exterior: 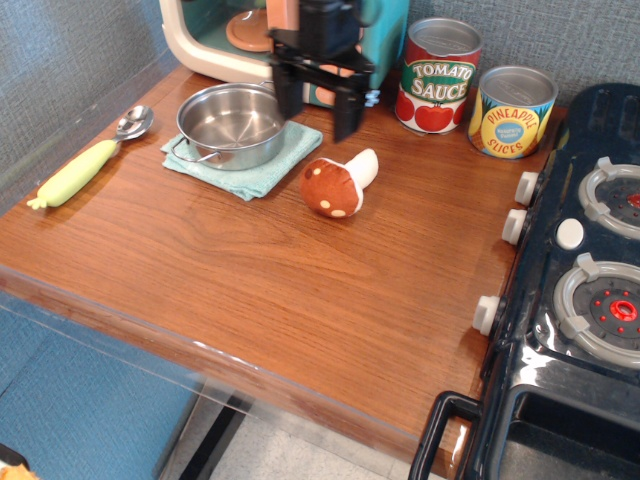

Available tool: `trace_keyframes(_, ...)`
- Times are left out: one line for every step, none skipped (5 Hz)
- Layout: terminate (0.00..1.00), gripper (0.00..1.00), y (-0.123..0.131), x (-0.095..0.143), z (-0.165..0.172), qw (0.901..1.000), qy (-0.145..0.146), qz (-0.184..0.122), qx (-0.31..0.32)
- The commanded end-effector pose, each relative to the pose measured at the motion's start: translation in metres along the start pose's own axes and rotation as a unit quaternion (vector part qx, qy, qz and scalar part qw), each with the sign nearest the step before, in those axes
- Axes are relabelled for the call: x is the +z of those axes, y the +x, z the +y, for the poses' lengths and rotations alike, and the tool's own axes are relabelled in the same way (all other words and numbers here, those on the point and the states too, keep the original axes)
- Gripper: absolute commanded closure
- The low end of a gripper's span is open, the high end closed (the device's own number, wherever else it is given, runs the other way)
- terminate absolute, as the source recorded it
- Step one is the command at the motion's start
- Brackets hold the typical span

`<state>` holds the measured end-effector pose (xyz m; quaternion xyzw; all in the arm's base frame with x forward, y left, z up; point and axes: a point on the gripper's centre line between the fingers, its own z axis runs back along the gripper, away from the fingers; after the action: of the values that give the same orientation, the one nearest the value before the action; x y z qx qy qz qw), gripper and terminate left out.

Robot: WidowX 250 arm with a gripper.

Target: Put the metal pot in the front right corner of the table.

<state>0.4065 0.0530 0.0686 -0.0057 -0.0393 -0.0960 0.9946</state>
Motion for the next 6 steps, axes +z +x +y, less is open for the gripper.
trace_keyframes(0.00, 0.00, 0.002, 0.009, 0.027, 0.9988, 0.023, -0.041, 0.012)
trace_keyframes(0.00, 0.00, 0.003, 0.000, 0.035, 0.9984, 0.030, -0.042, 0.024)
trace_keyframes(0.00, 0.00, 0.007, -0.019, 0.035, 0.9988, 0.025, -0.027, 0.032)
trace_keyframes(0.00, 0.00, 0.009, -0.023, 0.032, 0.9991, 0.023, -0.025, 0.024)
trace_keyframes(0.00, 1.00, 0.009, -0.023, 0.030, 0.9992, 0.022, -0.027, 0.019)
trace_keyframes(0.00, 1.00, 0.007, -0.021, 0.031, 0.9991, 0.020, -0.030, 0.021)
